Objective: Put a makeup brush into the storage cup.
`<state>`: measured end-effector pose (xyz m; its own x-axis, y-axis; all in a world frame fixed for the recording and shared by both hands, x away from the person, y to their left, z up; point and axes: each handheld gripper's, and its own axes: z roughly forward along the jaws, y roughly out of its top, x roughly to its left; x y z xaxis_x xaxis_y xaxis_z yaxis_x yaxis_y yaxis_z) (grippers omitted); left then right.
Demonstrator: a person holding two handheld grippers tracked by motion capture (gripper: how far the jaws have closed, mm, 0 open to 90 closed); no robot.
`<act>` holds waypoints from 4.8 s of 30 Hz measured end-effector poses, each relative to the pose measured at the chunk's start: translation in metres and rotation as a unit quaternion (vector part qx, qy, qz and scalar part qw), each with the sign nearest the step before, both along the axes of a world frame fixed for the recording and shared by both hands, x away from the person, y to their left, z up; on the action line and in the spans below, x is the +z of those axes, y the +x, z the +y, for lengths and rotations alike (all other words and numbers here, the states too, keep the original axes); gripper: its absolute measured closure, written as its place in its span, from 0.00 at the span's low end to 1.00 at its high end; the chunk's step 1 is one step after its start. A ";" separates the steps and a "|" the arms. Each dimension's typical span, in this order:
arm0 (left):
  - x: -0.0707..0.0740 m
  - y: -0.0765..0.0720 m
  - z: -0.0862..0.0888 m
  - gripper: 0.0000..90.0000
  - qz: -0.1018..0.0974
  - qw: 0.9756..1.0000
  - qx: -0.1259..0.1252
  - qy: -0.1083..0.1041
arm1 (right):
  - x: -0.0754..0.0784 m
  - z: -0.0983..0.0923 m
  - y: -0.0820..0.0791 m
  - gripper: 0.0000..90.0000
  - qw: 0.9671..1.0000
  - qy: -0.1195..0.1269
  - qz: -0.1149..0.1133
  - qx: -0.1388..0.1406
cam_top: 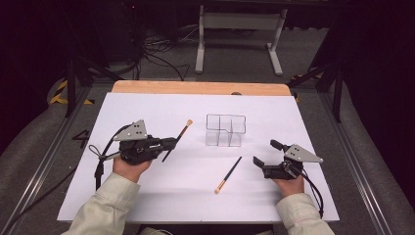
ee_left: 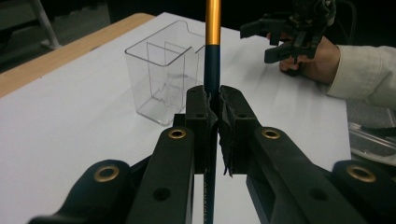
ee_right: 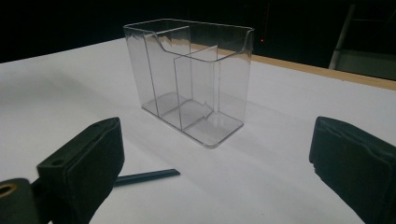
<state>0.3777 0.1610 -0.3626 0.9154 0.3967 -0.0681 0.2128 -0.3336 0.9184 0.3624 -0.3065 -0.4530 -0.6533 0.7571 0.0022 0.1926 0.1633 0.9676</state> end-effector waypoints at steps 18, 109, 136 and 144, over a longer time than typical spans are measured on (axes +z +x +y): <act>-0.008 0.008 0.003 0.92 -0.017 0.996 -0.008 -0.085 | 0.000 0.000 0.000 0.04 1.000 0.002 0.002 0.000; 0.018 0.092 -0.130 0.92 -0.024 0.988 0.014 -0.152 | -0.002 -0.004 0.004 0.04 0.999 0.030 0.025 0.006; -0.009 0.098 -0.155 0.92 -0.075 0.987 0.022 -0.139 | -0.001 -0.005 0.003 0.04 0.999 0.032 0.024 0.008; -0.015 0.099 -0.157 0.92 -0.074 0.988 0.023 -0.134 | -0.001 -0.005 0.003 0.04 0.999 0.033 0.024 0.009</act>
